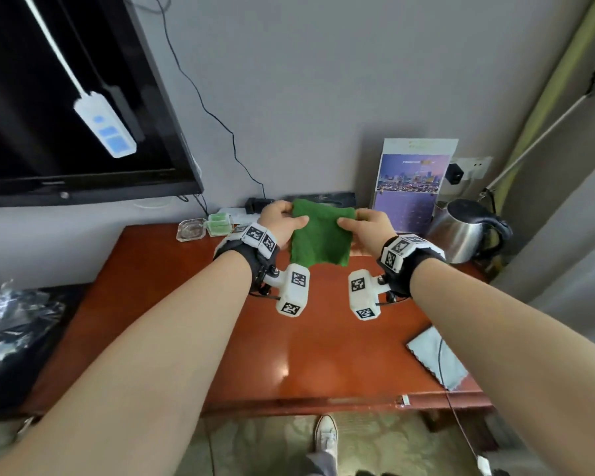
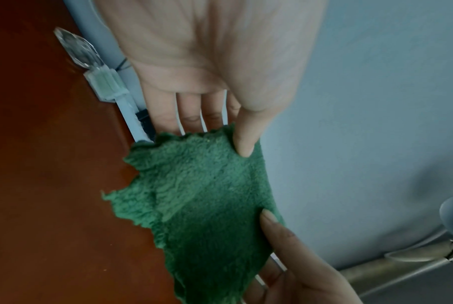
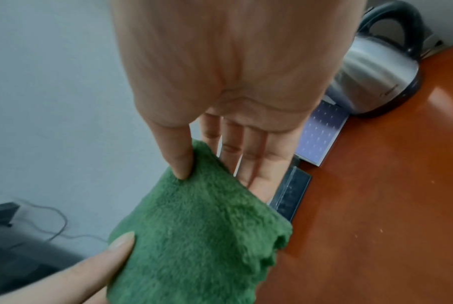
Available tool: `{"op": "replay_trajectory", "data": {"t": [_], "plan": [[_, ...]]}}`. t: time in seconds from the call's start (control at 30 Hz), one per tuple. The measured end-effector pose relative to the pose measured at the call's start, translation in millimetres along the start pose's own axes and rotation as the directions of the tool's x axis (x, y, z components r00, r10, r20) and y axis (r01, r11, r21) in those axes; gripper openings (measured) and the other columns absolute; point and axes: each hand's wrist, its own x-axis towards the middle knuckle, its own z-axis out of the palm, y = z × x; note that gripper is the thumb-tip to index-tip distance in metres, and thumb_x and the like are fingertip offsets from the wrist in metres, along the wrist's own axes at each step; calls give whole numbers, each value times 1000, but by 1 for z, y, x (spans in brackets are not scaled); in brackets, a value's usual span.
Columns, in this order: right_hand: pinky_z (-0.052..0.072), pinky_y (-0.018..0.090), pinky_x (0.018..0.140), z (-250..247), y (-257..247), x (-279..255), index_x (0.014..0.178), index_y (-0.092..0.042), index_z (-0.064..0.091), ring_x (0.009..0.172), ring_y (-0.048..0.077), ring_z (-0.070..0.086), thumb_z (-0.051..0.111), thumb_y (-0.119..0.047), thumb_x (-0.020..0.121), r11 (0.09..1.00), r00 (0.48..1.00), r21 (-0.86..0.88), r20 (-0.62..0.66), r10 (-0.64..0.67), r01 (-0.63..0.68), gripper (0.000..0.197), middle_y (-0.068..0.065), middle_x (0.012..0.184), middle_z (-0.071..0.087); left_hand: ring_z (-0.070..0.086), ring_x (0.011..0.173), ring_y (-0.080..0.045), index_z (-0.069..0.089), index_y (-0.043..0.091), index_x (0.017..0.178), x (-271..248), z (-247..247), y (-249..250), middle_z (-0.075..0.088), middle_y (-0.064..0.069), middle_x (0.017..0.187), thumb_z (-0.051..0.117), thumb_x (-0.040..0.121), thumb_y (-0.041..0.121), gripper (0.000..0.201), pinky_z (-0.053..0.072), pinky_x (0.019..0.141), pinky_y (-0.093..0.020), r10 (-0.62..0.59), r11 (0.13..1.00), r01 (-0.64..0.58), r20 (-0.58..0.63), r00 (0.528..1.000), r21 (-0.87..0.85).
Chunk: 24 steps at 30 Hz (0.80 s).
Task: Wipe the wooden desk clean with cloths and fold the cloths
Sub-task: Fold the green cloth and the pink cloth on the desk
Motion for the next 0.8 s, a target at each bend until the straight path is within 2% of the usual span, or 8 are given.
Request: {"op": "replay_trajectory", "data": {"t": [0.13, 0.23, 0.37, 0.47, 0.6, 0.7, 0.8], "plan": [[57, 31, 53, 37, 11, -30, 93, -12, 63, 60, 18, 71, 66, -14, 92, 998, 996, -47, 75, 41, -37, 3, 8, 85, 71, 69, 93, -23, 64, 5, 115, -41, -39, -18, 72, -8, 107, 69, 89, 8, 27, 58, 81, -38, -51, 998, 52, -28, 998, 25], [58, 34, 56, 73, 6, -47, 92, -13, 63, 62, 20, 71, 66, -14, 92, 997, 991, -65, 125, 47, -39, 3, 9, 84, 71, 68, 91, -22, 61, 5, 120, -64, -74, -25, 69, -9, 111, 64, 93, 5, 27, 55, 62, -28, -70, 997, 71, -70, 995, 12], [59, 36, 56, 125, -12, -59, 95, -12, 63, 65, 23, 72, 66, -13, 91, 995, 986, -99, 164, 17, 0, 5, 10, 87, 72, 63, 77, -14, 61, 8, 119, -85, -124, -29, 64, -4, 100, 61, 95, 5, 24, 49, 50, -20, -52, 999, 51, -129, 990, -9], [58, 37, 53, 170, -26, -60, 102, -8, 63, 60, 23, 70, 67, -11, 90, 994, 988, -102, 156, -19, 36, 13, 12, 86, 70, 61, 73, -9, 62, 15, 115, -86, -169, -35, 64, 0, 94, 63, 95, 8, 21, 48, 51, -21, -39, 999, 36, -164, 986, -21], [60, 42, 57, 241, -35, -58, 110, -5, 62, 69, 26, 71, 67, -9, 90, 996, 988, -71, 149, -48, 59, 21, 12, 91, 71, 66, 77, -13, 62, 10, 119, -80, -239, -46, 68, -4, 106, 64, 94, 9, 25, 52, 51, -23, -20, 1000, 18, -168, 986, -17], [60, 44, 56, 303, -34, -58, 114, -6, 57, 70, 28, 70, 66, -6, 90, 998, 991, -29, 125, -47, 51, 26, 13, 93, 68, 67, 74, -15, 63, 11, 115, -77, -299, -57, 68, -7, 100, 64, 94, 8, 22, 52, 49, -22, 5, 1000, -1, -178, 984, 20], [60, 47, 58, 364, -25, -58, 116, -13, 56, 69, 30, 70, 67, -6, 89, 998, 995, -34, 87, -49, 52, 30, 18, 98, 67, 70, 86, -26, 61, 12, 120, -73, -358, -76, 70, -13, 107, 69, 90, 7, 32, 59, 67, -35, 0, 1000, 5, -191, 982, 26]]}}
